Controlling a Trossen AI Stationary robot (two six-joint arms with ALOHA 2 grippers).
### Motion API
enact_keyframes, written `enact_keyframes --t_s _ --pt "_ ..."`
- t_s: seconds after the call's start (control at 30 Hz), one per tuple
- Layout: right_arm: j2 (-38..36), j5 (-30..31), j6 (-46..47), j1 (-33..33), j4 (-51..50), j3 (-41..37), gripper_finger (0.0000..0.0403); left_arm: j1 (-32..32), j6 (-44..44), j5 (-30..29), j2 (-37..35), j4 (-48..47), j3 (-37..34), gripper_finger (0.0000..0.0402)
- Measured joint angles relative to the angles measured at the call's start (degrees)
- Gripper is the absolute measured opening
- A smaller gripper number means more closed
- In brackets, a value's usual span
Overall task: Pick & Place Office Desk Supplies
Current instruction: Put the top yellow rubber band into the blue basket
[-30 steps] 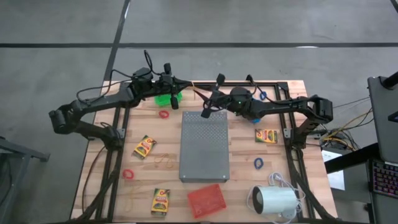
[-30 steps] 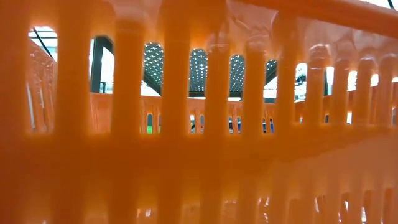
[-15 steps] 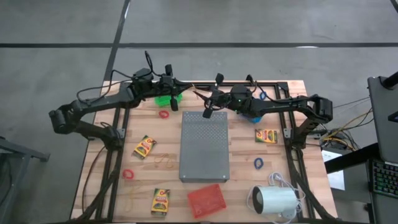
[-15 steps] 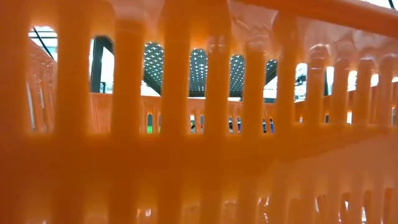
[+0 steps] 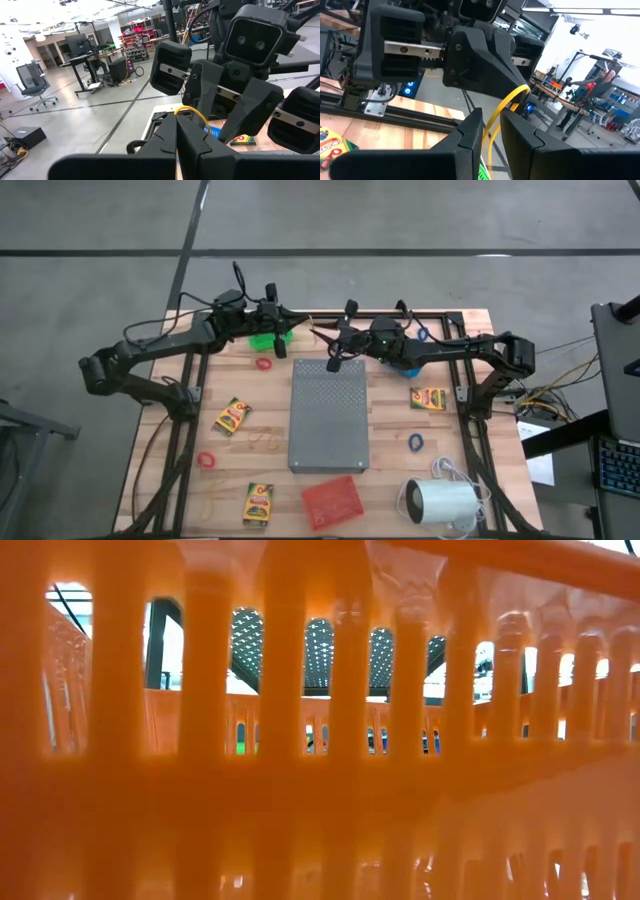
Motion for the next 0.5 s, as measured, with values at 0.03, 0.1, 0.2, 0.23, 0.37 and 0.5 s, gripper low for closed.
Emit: enact_keyframes --t_s 0.03,0.1,0.2,0.23,0.37,0.5 --pt "0.00 0.00 -0.04 0.00 -0.09 -0.02 0.0052 0.02 -0.01 0.00 0.01 0.00 0.00 0.0002" --pt "0.00 0.00 -0.05 0.00 -0.07 -0.02 0.0036 0.02 -0.02 0.01 0.01 -0.02 0.00 0.0002" --pt "0.00 0.00 -0.07 0.00 -0.07 -0.02 0.0013 0.02 -0.02 0.02 0.00 -0.01 0.00 0.0002" --pt "0.00 0.02 -0.08 0.00 -0.07 -0.02 0.0011 0.02 -0.02 0.00 0.00 -0.02 0.00 0.0002" --pt "0.00 0.02 -0.09 0.00 -0.07 -0.02 0.0009 0.02 -0.02 0.00 0.01 -0.02 0.00 0.0002" --pt "0.00 0.02 -0.09 0.00 -0.07 -0.04 0.0009 0.02 -0.02 0.00 0.01 -0.04 0.00 0.0002"
